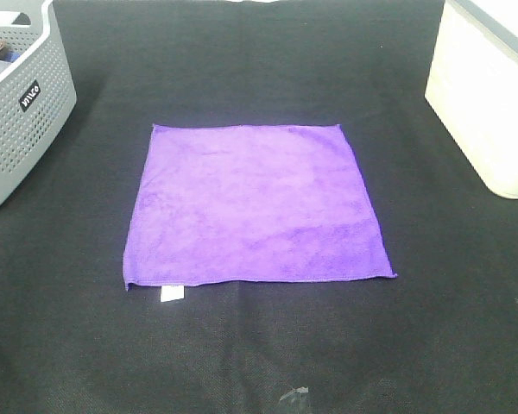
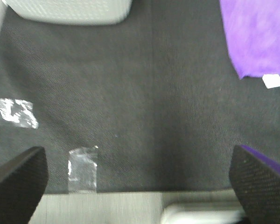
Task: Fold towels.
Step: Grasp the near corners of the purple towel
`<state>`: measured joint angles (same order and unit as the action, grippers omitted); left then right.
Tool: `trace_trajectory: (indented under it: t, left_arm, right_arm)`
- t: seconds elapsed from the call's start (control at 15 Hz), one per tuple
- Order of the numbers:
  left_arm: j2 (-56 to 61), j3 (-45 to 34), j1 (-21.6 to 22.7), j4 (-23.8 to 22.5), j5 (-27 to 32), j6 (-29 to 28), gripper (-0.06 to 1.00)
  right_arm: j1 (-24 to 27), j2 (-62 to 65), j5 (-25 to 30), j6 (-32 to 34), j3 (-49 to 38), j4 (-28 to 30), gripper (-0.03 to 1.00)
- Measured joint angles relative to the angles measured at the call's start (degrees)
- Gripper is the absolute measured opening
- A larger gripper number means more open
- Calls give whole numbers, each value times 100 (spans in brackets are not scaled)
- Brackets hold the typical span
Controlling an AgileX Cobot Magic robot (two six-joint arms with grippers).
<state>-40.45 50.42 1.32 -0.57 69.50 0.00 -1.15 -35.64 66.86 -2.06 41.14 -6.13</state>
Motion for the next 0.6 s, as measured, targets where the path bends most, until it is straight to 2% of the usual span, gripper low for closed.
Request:
trace_trajectory:
  t: [0.13,0.27,0.33,0.47,0.6]
  left_arm:
    - [-1965,390,0,435,-573,166,99]
    - [-3237,424,-92,1473,-1364,882,99]
    - [-3930,453,-292,2143,-1770,1404,99]
    - [-5208,762,-653,2979,-2206,2068,99]
    - [-6079,1249,-802,3558,-2332,2429,99]
  right_arm:
    - [0,-2149,-435,-229,584,-298,96]
    - [0,-3724,-1312,-1157,837,-1129,96]
    - [0,-4332,-1530,-1690,997,-1707,96]
    - [0,-5369,-1616,-2578,1467,-2555,96]
    - [0,-6056,-1644,-2985,1874,-2991,96]
